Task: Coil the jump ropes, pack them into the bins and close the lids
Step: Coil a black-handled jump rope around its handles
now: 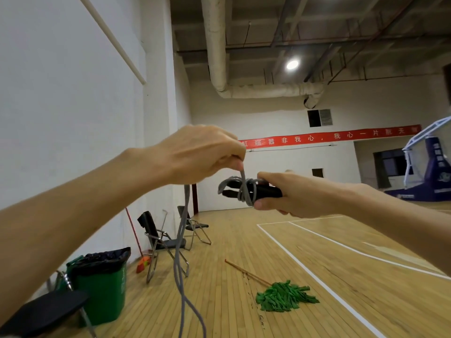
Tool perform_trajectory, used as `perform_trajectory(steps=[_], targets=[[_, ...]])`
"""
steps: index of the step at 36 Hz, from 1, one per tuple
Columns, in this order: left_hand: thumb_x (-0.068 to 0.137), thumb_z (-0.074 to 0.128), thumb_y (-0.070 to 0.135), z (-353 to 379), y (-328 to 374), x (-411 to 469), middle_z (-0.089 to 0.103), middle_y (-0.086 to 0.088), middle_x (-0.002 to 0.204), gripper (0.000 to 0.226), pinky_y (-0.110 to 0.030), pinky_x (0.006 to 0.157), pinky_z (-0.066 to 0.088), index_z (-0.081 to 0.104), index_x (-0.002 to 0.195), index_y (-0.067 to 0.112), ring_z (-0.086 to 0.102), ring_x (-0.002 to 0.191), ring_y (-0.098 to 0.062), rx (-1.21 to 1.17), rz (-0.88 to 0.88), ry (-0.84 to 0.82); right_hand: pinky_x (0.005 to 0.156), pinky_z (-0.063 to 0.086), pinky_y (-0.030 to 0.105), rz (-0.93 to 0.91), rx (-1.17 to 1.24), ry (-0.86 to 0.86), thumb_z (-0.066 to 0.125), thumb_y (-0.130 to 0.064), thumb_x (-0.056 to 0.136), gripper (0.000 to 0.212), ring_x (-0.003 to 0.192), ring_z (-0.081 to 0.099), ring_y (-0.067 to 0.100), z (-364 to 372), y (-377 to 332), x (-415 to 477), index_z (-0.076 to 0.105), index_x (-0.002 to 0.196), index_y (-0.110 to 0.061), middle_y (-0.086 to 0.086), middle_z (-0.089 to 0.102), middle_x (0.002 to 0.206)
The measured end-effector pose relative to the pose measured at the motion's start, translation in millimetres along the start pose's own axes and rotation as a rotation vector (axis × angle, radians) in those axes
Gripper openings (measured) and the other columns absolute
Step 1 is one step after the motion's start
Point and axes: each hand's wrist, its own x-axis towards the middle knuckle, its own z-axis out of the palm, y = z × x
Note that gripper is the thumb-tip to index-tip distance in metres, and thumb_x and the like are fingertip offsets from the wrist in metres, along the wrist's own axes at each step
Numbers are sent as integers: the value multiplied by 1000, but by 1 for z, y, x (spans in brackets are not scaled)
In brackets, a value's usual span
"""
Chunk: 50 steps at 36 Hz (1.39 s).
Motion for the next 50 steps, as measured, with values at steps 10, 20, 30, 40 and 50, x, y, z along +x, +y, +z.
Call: perform_trajectory(steps=[10,20,30,40,50], targets=[[92,62,37,-1,-3,3,61,19,78,8,-8,68,40,65,87,31,58,79,1,-300,-192,-95,53,45,15,-136,-16,-67,60,-38,99,15,56,55,0,5,-26,-10,48,93,-32,-5,60,75],[94,61,30,8,-6,-11,61,1,67,18,-22,55,40,73,80,29,49,58,-12,-832,-323,-112,59,45,13,-246,21,-8,66,-34,96,24,60,58,-2,3,-43,-19,44,87,-41,-12,61,75],[100,53,7,12,-5,-26,60,-2,76,17,-24,63,49,63,88,13,55,66,-13,-1057,-332,-93,54,50,15,-293,282,117,70,-11,91,32,58,62,1,-9,-56,-24,51,96,-36,-11,61,81],[106,34,17,35,27,-21,34,3,60,32,-16,48,33,46,77,14,32,50,-7,-1618,-624,-90,45,47,19,-236,346,207,70,-17,91,25,45,54,8,-13,-49,-17,57,110,-8,5,60,69],[100,40,49,49,54,-16,29,7,55,44,-20,45,36,59,73,20,29,43,-6,-2062,-692,-100,41,46,25,-180,364,327,75,-17,89,20,43,56,12,-16,-39,-9,60,101,-11,-3,64,59]])
